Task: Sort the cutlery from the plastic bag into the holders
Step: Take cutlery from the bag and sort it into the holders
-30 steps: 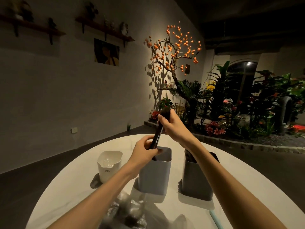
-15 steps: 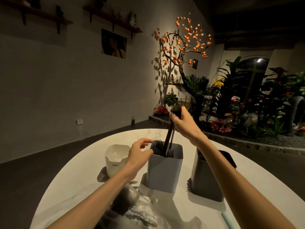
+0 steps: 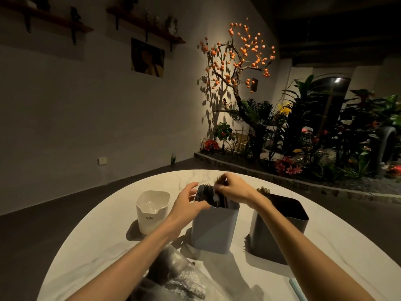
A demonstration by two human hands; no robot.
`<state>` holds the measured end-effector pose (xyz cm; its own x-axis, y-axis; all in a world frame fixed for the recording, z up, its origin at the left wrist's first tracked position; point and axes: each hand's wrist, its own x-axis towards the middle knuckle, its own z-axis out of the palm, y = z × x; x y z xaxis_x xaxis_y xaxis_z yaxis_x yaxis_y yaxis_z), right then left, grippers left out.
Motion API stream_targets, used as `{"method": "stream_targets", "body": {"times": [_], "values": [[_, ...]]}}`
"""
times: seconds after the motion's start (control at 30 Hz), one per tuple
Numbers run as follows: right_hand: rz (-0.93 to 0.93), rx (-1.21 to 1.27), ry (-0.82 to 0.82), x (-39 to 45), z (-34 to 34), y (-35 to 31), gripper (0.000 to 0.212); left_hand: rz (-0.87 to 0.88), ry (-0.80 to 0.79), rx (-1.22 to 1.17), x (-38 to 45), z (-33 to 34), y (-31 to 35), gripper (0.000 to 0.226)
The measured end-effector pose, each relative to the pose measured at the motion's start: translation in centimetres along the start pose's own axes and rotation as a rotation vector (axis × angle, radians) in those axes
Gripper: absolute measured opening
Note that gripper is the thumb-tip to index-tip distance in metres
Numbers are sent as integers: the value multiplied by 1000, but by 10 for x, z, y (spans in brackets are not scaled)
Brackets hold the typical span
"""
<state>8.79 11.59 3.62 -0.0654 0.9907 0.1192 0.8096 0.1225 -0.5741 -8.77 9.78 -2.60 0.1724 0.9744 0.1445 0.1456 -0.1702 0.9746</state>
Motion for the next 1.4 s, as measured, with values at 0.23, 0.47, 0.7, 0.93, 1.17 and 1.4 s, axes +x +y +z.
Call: {"method": "stream_targets", "body": {"times": [0.23,0.47,0.7,0.93,1.17,1.4], "values": [[60,-67,7,1,6,-10,60,-43,2,27,0,-5,-6,78],[143,75,-108,-10,6,-26,60,-117,19,54,-3,-11,-11,74],[-102,285,117,-81,-40,-46,31,114,106,250,-48,-20,28,37],[32,140,-302,-184,-32,-26,31,155,-375,401,-151,12,47,11],[50,184,-461,-237,3,-2,26,155,-441,1009,-207,11,19,49],[-98,126,-517,-252,42,-6,27,150,0,414,-209,-18,26,37]]}}
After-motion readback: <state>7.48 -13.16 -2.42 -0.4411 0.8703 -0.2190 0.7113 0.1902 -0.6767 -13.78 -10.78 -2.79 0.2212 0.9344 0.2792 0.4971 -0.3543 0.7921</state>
